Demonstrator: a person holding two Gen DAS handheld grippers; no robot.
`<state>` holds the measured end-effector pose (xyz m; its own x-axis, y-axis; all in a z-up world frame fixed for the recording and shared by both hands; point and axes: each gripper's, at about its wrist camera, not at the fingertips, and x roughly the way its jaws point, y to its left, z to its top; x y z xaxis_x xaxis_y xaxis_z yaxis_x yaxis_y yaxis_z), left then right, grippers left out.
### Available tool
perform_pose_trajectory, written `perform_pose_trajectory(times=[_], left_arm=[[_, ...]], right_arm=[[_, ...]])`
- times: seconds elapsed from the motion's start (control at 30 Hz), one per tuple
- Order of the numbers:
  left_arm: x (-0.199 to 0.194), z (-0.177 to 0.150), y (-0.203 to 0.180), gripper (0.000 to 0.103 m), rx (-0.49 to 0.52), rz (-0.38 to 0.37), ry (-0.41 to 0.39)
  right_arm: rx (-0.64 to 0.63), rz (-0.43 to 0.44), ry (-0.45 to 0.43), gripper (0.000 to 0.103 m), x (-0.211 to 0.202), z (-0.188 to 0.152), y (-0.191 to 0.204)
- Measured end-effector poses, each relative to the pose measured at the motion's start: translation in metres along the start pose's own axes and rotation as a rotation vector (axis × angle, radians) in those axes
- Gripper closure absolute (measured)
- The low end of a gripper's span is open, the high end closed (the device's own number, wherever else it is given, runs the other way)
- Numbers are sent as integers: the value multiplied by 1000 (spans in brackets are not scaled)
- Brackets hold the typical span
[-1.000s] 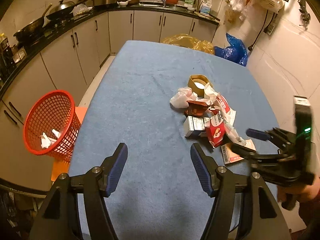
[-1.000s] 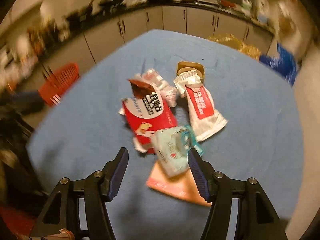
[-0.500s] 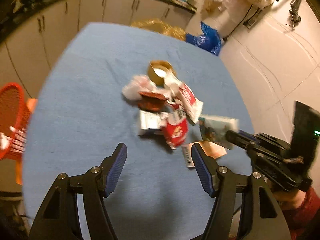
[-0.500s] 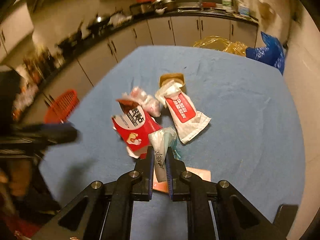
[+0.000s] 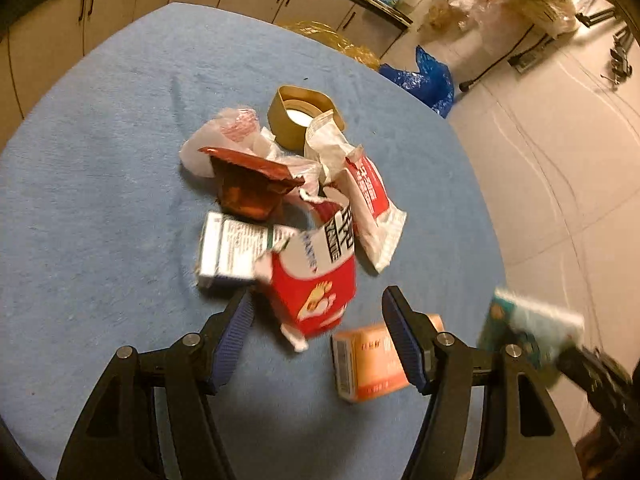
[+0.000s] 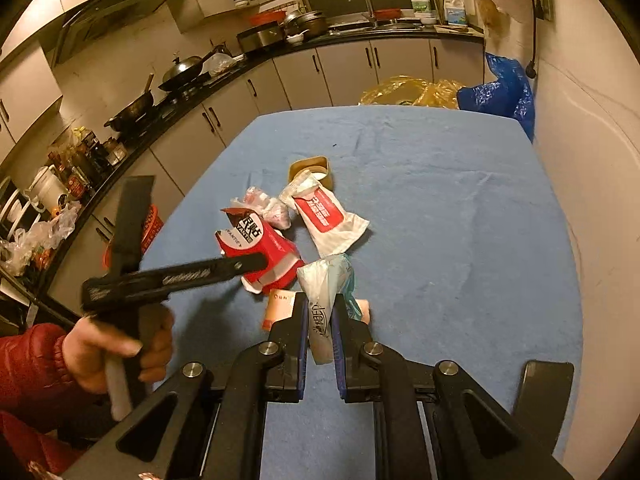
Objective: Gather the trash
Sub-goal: 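Grasp the red snack bag with the left tool while the right tool grasps the tissue pack, then carry the red bag and tissue pack toward the red wastebasket with both tools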
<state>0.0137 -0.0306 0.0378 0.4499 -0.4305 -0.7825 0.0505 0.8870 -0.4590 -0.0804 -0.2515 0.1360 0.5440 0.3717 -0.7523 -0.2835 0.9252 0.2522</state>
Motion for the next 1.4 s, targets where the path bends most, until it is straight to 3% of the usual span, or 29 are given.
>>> perform_pose_trajectory(times=[0.03, 0.07, 0.3, 0.5, 0.73, 1.4], left_arm=[[4, 1, -1, 55, -2, -7, 0], [8, 2, -3, 74, 1, -6, 6], [0, 1, -14, 89, 48, -9, -27], [-36, -6, -22, 90, 123, 1, -78], [-87, -13, -21, 90, 233, 70, -178], [-169, -15, 45, 89, 213, 208, -284]], right_arm=[[-2, -2, -1, 92, -1, -1, 0], [-2, 0, -1, 91, -2, -1, -1], [24, 18, -7, 91, 1, 0, -1], [21, 45, -25, 91, 8, 7, 14], [18, 89, -36, 91, 18, 18, 42], [-54, 219, -24, 91, 50, 33, 135]])
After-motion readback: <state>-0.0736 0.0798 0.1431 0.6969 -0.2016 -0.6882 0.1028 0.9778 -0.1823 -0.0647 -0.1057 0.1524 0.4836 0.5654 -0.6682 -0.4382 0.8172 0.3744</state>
